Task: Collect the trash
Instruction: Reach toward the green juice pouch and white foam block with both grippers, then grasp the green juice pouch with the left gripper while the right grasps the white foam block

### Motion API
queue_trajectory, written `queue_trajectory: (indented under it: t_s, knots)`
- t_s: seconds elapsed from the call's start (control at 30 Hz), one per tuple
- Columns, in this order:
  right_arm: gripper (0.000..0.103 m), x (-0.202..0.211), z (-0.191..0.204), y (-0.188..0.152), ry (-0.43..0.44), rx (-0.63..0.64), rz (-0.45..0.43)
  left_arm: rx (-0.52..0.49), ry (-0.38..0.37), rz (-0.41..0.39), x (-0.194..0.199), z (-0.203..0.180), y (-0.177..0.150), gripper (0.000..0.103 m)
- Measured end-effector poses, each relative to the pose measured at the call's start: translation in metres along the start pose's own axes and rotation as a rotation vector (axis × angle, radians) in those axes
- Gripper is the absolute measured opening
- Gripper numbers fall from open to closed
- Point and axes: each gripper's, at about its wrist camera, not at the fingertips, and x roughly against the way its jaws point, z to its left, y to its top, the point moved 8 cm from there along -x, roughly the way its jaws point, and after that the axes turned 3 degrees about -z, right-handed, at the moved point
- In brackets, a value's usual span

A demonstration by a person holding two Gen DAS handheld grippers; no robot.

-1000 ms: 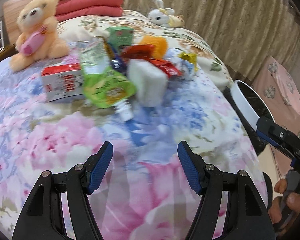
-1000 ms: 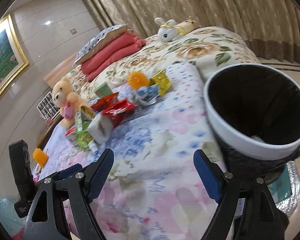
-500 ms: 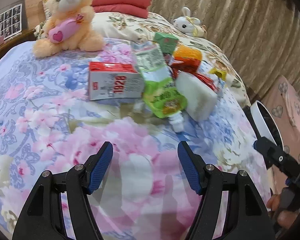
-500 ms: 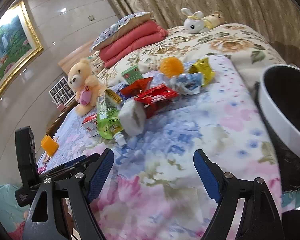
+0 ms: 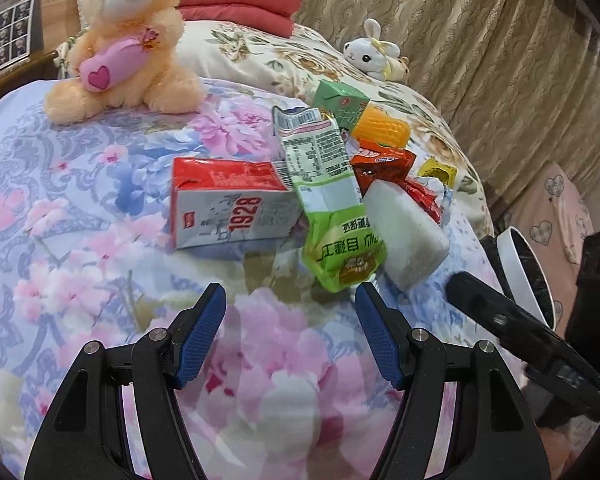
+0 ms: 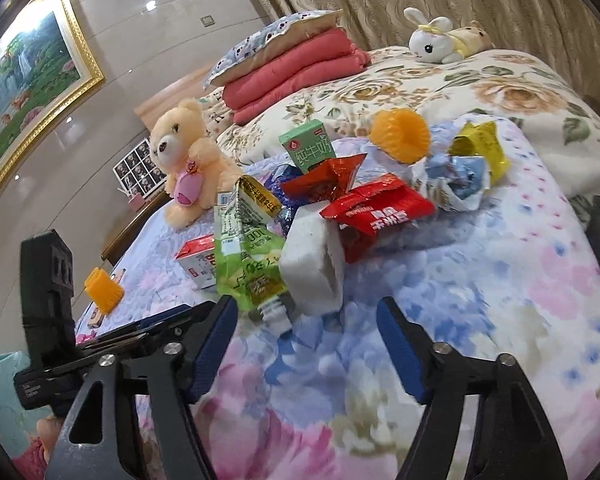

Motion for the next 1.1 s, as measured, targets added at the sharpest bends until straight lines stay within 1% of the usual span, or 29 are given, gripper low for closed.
queue_trajectory:
  t_s: [0.07,0.13,0.2,0.23,0.27,0.3,0.33,0.37,0.4,0.43,0.47,0.53,0.6,0.77,0.9,1.03,1.1]
  knots:
    - [0.060,-0.009,-0.005,0.002,-0.005,-0.008,0.013,-0.010,-0.008,0.010,-0.006,-0.003,0.002,0.068]
    - [0.055,-0.017,-0.011,0.004,-0.007,-0.030,0.028,-0.016,-0.015,0.021,-0.013,-0.005,0.003,0.068]
    - [0.054,-0.022,-0.015,0.004,0.006,-0.048,0.036,-0.017,-0.019,0.027,-0.018,-0.006,0.004,0.068]
    - [0.053,-0.024,-0.015,0.005,0.020,-0.056,0.038,-0.017,-0.025,0.031,-0.021,-0.008,0.005,0.066]
    - [0.051,-0.024,-0.015,0.005,0.029,-0.056,0.039,-0.019,-0.035,0.035,-0.024,-0.010,0.006,0.059]
    - [0.048,-0.025,-0.013,0.005,0.037,-0.052,0.040,-0.023,-0.045,0.038,-0.025,-0.012,0.006,0.056]
    - [0.043,-0.025,-0.012,0.005,0.043,-0.047,0.041,-0.032,-0.056,0.041,-0.027,-0.016,0.007,0.049]
    - [0.036,-0.024,-0.010,0.004,0.049,-0.042,0.041,-0.040,-0.064,0.040,-0.028,-0.019,0.007,0.039]
    - [0.031,-0.023,-0.009,0.004,0.051,-0.039,0.041,-0.047,-0.075,0.037,-0.028,-0.022,0.008,0.033]
    - [0.029,-0.022,-0.008,0.003,0.050,-0.037,0.040,-0.055,-0.080,0.036,-0.027,-0.025,0.008,0.021]
    - [0.028,-0.020,-0.008,0.002,0.050,-0.041,0.039,-0.069,-0.070,0.032,-0.026,-0.027,0.008,0.014]
    - [0.026,-0.016,-0.010,0.000,0.053,-0.055,0.037,-0.082,-0.065,0.020,-0.022,-0.028,0.008,0.008]
    - [0.026,-0.009,-0.012,-0.003,0.062,-0.071,0.036,-0.080,-0.075,0.010,-0.017,-0.027,0.006,0.005]
    - [0.025,0.011,-0.012,-0.012,0.077,-0.078,0.028,-0.092,-0.073,-0.023,0.001,-0.030,-0.002,0.001]
    - [0.025,0.034,-0.013,-0.020,0.083,-0.084,0.012,-0.121,-0.076,-0.041,0.015,-0.041,-0.010,0.001]
    - [0.025,0.055,-0.016,-0.025,0.083,-0.093,-0.007,-0.151,-0.097,-0.047,0.026,-0.058,-0.021,0.001]
    - [0.025,0.066,-0.021,-0.027,0.070,-0.102,-0.023,-0.160,-0.109,-0.048,0.031,-0.066,-0.026,0.001]
